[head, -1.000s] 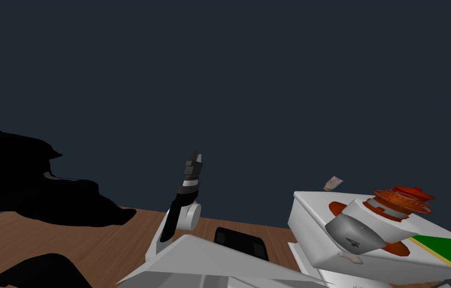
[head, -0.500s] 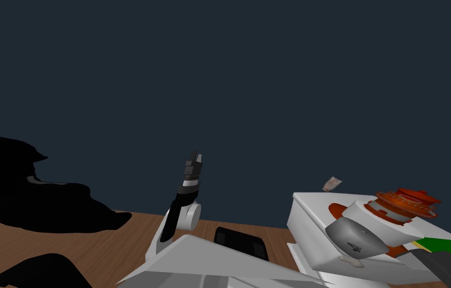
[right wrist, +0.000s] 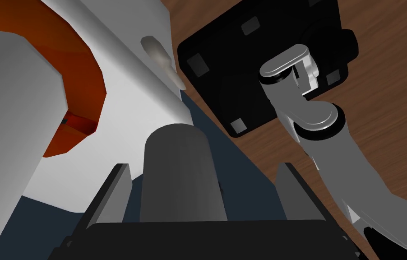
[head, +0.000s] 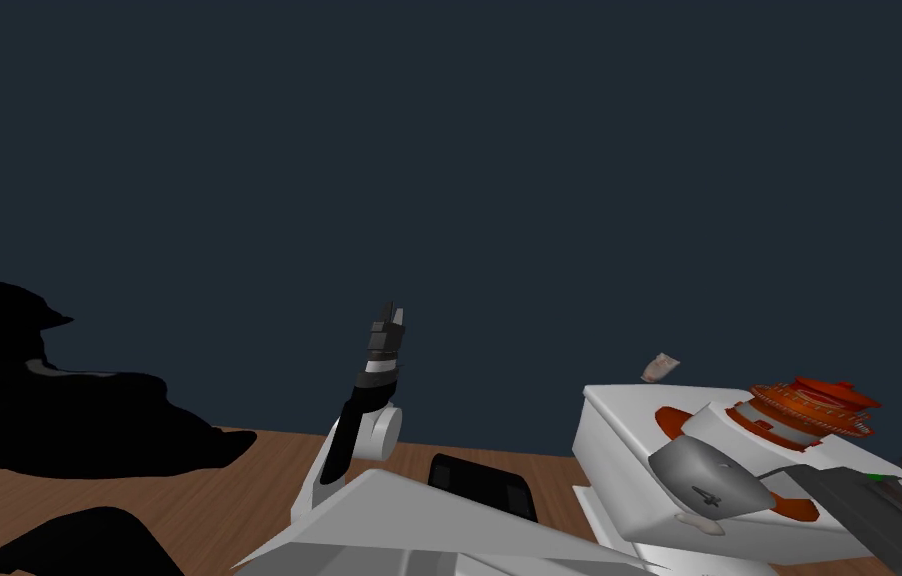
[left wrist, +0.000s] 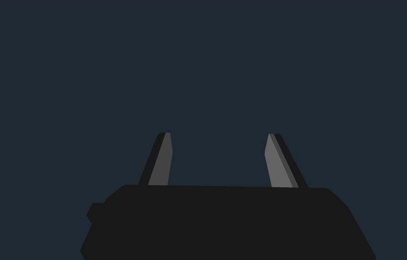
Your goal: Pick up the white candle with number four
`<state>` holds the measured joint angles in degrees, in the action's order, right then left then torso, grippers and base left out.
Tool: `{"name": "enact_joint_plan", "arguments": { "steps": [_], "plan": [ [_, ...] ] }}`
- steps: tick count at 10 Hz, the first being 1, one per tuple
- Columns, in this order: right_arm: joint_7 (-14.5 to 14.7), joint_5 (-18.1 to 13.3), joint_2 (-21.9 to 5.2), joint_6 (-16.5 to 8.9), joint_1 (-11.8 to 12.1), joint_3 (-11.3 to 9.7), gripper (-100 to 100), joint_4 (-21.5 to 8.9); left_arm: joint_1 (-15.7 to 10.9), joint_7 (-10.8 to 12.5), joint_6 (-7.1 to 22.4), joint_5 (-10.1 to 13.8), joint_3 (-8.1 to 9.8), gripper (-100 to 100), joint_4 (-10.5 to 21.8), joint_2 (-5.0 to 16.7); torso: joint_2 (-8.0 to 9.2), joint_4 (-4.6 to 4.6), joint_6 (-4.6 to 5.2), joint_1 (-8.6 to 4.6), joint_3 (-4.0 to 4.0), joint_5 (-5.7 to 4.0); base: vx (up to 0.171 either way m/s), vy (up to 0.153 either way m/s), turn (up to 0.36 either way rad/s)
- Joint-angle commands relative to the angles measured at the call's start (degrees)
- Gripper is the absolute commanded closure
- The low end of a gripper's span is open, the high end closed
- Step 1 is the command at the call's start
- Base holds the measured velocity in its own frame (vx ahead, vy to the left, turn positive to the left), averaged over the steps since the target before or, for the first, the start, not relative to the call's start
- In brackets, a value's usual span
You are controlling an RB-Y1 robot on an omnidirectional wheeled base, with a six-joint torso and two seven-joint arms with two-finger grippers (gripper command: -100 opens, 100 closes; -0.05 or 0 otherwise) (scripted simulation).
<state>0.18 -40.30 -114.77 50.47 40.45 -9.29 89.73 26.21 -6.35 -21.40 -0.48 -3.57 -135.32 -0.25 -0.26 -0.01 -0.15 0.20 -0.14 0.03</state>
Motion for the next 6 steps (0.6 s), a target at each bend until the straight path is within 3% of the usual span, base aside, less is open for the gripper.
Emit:
{"name": "enact_joint_plan", "arguments": {
  "steps": [1, 3, 6],
  "plan": [
    [-1.33, -2.86, 1.88, 1.08, 2.06, 2.86, -100, -0.3, 0.0, 0.0, 0.0, 0.0, 0.0, 0, 0.0, 0.0, 0.0, 0.0, 0.0, 0.0, 0.0, 0.0, 0.021, -0.007, -0.015],
    [-1.33, -3.12, 1.88, 1.08, 2.06, 4.75, -100, -0.3, 0.0, 0.0, 0.0, 0.0, 0.0, 0, 0.0, 0.0, 0.02, 0.0, 0.0, -0.02, 0.01, -0.02, 0.005, -0.001, -0.001],
    [-1.13, -2.91, 1.65, 0.94, 1.79, 4.64, -100, -0.22, 0.0, 0.0, 0.0, 0.0, 0.0, 0, 0.0, 0.0, 0.05, 0.01, 0.01, -0.01, 0.03, -0.02, 0.004, -0.001, -0.007]
  ]
}}
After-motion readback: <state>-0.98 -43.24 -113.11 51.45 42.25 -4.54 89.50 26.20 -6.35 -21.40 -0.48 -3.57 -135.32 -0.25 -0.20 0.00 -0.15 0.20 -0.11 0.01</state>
